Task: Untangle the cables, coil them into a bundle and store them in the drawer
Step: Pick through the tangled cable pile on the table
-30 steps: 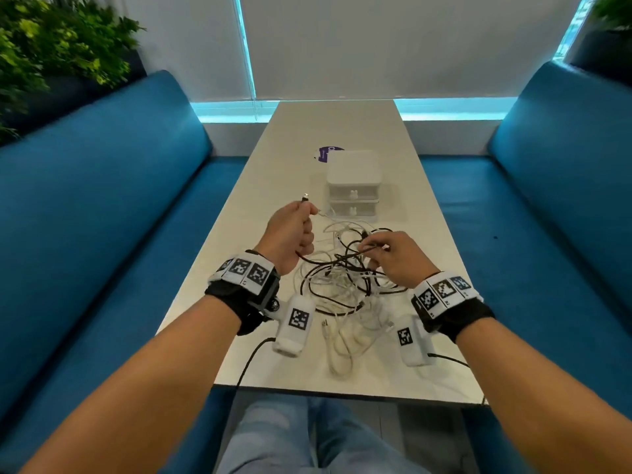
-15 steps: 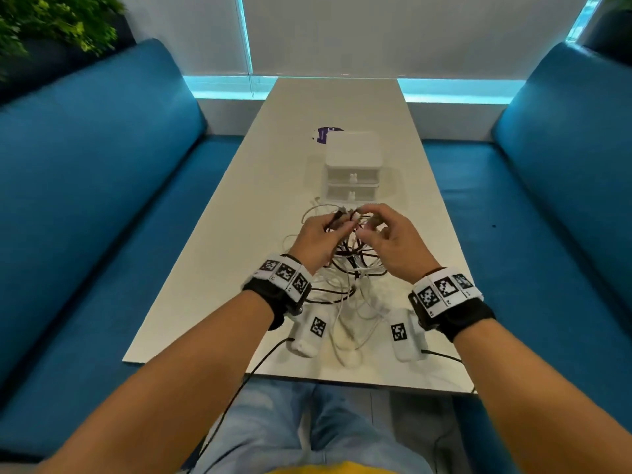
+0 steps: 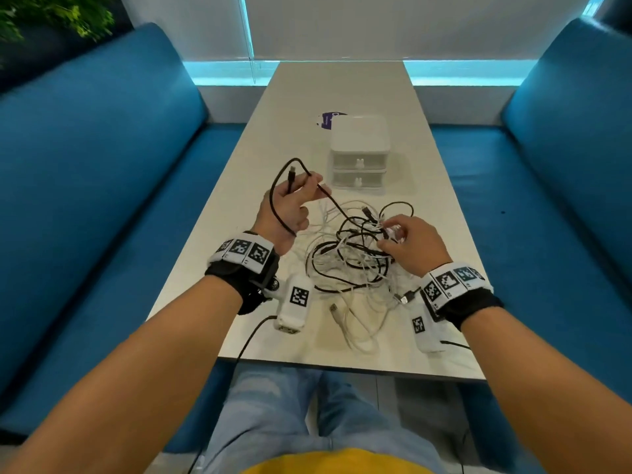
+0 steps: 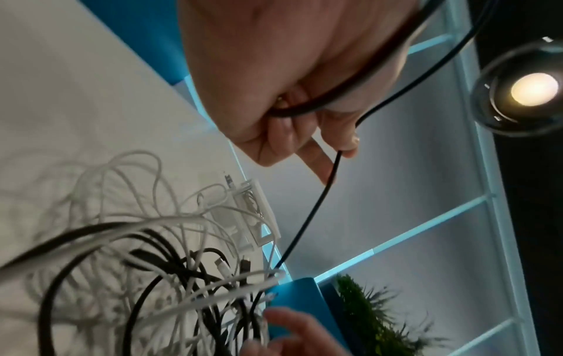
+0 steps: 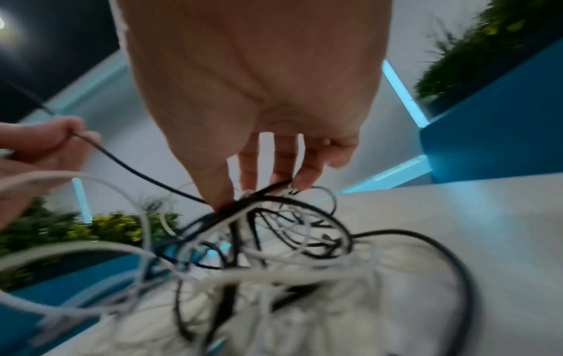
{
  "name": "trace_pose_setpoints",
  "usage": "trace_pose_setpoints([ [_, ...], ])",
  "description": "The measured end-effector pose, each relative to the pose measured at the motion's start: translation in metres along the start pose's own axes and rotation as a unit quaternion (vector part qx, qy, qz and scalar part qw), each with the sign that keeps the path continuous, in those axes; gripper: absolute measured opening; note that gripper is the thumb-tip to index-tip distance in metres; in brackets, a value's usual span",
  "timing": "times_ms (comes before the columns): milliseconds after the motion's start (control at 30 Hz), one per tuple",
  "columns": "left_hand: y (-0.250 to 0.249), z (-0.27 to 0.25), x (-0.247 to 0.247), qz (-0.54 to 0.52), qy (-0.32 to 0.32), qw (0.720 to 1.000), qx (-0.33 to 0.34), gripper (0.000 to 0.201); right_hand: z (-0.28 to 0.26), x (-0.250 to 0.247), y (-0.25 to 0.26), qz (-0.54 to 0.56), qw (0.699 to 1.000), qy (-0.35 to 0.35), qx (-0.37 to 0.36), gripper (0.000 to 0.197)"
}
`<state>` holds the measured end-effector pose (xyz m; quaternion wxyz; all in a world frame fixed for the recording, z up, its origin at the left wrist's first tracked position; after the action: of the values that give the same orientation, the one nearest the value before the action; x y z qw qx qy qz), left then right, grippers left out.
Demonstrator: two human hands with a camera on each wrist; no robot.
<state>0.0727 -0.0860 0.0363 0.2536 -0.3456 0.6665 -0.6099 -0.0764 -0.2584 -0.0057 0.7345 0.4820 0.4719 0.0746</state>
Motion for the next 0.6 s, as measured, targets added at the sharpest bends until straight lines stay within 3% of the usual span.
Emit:
trace_pose_setpoints([
  [100, -0.005, -0.007, 0.010, 0.005, 0.025, 1.000, 0.007, 0.016, 0.002, 0.007, 0.029, -0.031, 0.997, -0.008, -0.073, 0.027],
  [233, -0.007, -0.016, 0.021, -0.078, 0.061, 0.995, -0.001, 0.017, 0.001, 0.015, 0.037, -0.008, 0.997, 0.018, -0.081, 0.013],
  [367, -0.001, -0.020, 0.030, -0.076, 0.083, 0.994, 0.005, 0.021, 0.003, 0.017, 0.037, -0.048, 0.994, 0.019, -0.093, 0.012],
  [500, 0.022, -0.012, 0.035, 0.019, 0.090, 0.996, 0.005, 0.041, 0.001, 0.002, 0.034, 0.135, 0.987, -0.024, -0.081, 0.013],
  [600, 0.036, -0.013, 0.041, 0.119, 0.076, 0.990, 0.023, 0.029, 0.000, 0.000, 0.037, 0.218, 0.973, -0.014, -0.074, 0.020],
])
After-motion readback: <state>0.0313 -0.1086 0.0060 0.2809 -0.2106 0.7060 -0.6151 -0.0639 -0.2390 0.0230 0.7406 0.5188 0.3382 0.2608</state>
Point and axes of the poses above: each hand's wrist, its own z-axis towards the middle knuckle, its own x-axis out of the palm, y = z × x, the point moved 10 cm from there along z, towards the middle knuckle, and after that the axes turned 12 degrees about z, right-handed, at the moved point
